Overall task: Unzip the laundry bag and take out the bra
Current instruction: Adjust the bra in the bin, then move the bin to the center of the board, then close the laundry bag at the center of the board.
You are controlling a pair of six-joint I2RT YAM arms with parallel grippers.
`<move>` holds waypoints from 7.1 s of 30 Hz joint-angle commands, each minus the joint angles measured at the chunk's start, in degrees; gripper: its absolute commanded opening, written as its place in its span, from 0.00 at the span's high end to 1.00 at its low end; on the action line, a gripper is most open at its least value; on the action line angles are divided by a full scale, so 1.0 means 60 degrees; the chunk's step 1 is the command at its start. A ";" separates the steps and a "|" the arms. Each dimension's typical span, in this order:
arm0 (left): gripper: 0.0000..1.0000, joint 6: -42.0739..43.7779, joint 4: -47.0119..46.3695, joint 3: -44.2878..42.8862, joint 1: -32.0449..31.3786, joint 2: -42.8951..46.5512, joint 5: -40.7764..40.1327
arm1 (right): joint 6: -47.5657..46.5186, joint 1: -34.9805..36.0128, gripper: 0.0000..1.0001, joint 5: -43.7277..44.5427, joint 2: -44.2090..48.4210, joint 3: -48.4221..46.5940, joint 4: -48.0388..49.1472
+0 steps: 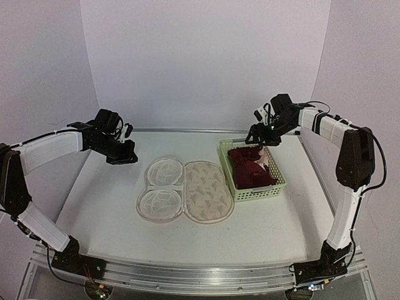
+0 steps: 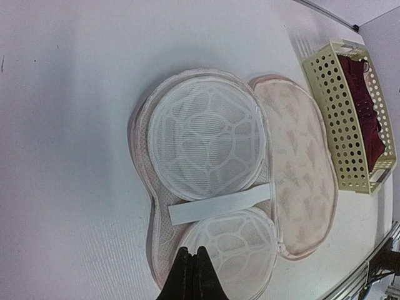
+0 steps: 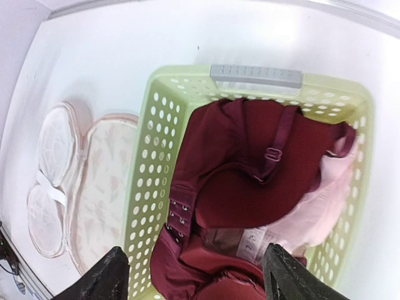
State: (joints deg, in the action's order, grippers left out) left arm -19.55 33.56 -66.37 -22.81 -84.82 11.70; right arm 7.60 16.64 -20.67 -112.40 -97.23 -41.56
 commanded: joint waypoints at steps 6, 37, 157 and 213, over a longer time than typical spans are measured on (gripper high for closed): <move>0.99 0.0232 -0.0159 -0.0798 0.0051 -0.0239 -0.0163 | 0.0055 -0.0039 0.15 0.0181 0.1598 0.0457 0.0228; 0.63 0.0797 -0.0130 -0.0908 0.0079 0.1106 -0.0559 | 0.3697 0.1170 0.09 -0.0637 0.5606 0.4618 0.3590; 0.00 0.0735 0.0149 -0.0658 0.0081 0.2681 -0.1264 | 0.4520 0.3044 0.54 0.1651 -0.1890 0.1419 0.1433; 0.00 0.0586 -0.0068 -0.0905 0.0081 0.2114 -0.1105 | 0.1561 0.3256 1.00 0.4328 0.1136 0.2047 -0.0670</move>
State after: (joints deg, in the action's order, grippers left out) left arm -15.29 34.54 -68.34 -22.55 -71.70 4.38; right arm 20.34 36.69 1.96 -109.86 -85.41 -42.52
